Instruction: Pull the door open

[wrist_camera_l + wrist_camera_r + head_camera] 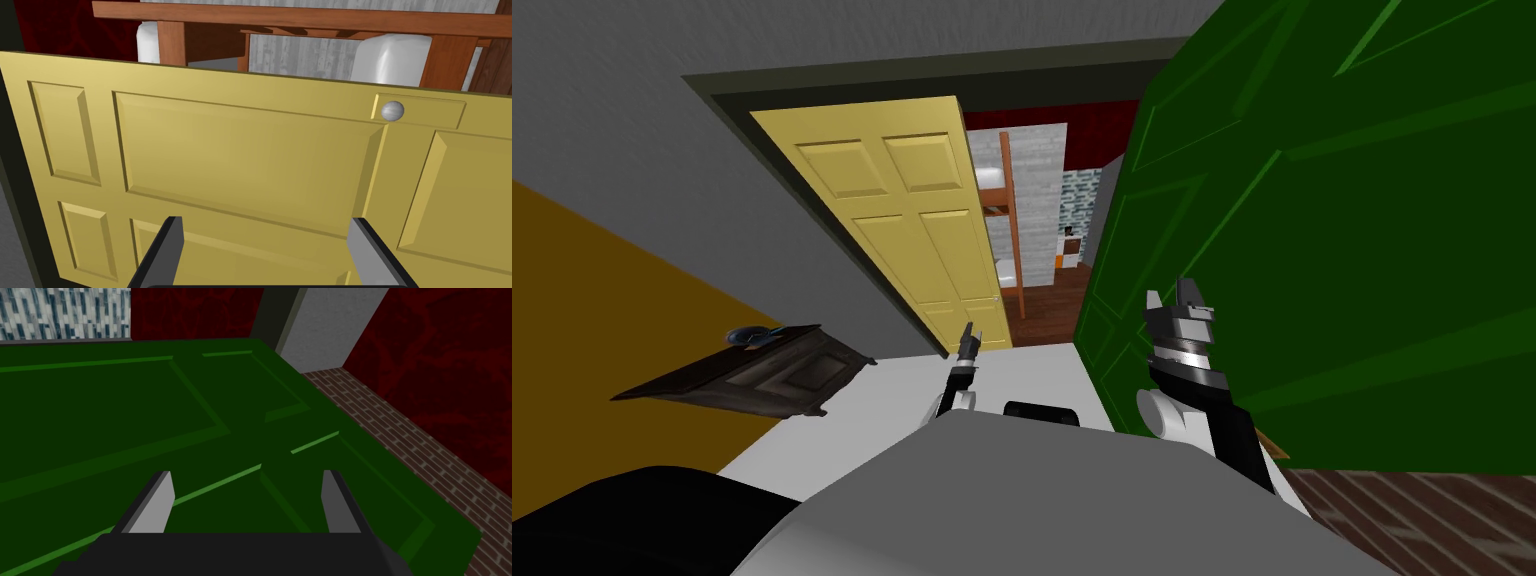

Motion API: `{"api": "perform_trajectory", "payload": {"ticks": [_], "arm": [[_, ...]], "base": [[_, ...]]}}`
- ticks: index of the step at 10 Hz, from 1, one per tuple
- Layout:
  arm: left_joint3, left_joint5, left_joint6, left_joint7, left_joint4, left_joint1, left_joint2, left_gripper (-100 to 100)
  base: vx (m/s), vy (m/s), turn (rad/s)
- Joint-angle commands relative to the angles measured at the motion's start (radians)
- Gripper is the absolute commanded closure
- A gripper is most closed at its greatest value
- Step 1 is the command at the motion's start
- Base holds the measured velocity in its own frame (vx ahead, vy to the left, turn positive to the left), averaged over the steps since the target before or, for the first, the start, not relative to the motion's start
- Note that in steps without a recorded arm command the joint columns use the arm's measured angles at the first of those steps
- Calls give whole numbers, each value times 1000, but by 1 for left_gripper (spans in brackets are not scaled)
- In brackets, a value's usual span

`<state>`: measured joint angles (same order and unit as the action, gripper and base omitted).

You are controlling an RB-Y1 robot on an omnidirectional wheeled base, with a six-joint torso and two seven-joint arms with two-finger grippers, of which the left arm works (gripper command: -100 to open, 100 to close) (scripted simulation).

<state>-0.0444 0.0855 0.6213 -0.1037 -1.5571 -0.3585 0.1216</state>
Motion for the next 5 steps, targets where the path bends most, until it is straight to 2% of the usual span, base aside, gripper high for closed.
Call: {"api": "perform_trajectory", "payload": {"ticks": [1,5], "arm": [[-3,-2,6,2,30,8,-3,-100],[-12,-5,27,1,105,23,0,-100]], "base": [[80,22,-19],[103,14,-19]]}}
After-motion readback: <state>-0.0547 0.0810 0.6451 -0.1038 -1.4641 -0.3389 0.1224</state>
